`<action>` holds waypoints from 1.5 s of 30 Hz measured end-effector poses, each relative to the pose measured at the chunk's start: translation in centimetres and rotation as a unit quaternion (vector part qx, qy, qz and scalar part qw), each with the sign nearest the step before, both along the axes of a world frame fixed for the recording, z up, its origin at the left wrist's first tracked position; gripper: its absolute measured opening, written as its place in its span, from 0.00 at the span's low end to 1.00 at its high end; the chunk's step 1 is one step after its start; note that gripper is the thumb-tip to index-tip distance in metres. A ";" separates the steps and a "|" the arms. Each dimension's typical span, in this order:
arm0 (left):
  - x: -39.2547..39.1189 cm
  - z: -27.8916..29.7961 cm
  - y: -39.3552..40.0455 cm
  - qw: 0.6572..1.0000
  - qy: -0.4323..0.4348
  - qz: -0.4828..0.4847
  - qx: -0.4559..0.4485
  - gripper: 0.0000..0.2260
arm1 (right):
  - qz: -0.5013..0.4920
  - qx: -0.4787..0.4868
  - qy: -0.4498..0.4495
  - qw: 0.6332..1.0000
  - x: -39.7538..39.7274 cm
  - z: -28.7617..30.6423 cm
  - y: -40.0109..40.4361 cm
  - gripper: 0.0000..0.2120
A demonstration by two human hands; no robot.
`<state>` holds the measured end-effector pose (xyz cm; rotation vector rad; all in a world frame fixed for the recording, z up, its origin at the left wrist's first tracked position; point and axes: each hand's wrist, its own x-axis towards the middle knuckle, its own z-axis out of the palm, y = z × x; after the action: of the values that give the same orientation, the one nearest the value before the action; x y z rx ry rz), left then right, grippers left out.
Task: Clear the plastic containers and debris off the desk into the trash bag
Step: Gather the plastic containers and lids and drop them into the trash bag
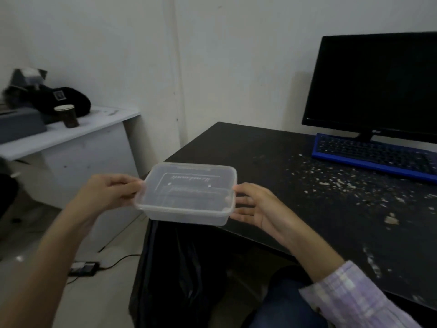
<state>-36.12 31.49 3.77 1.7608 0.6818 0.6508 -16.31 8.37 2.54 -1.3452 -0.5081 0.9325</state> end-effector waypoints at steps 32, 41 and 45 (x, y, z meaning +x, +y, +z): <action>-2.1 -26.1 0.8 0.940 0.275 0.198 0.040 0.17 | -0.054 -0.181 -0.041 0.981 -7.8 -21.6 6.7 0.26; -3.4 -24.3 -0.5 0.947 0.185 0.259 -0.041 0.09 | -0.082 -0.192 -0.092 0.974 -10.6 -22.6 12.0 0.28; -3.4 -23.6 -1.5 0.952 0.168 0.245 -0.074 0.09 | -0.098 -0.197 -0.133 0.966 -11.8 -22.9 14.4 0.28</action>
<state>-39.53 30.04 -19.85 1.5809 1.3965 0.6118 -28.16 22.79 -20.32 -1.8618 -0.3927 0.7139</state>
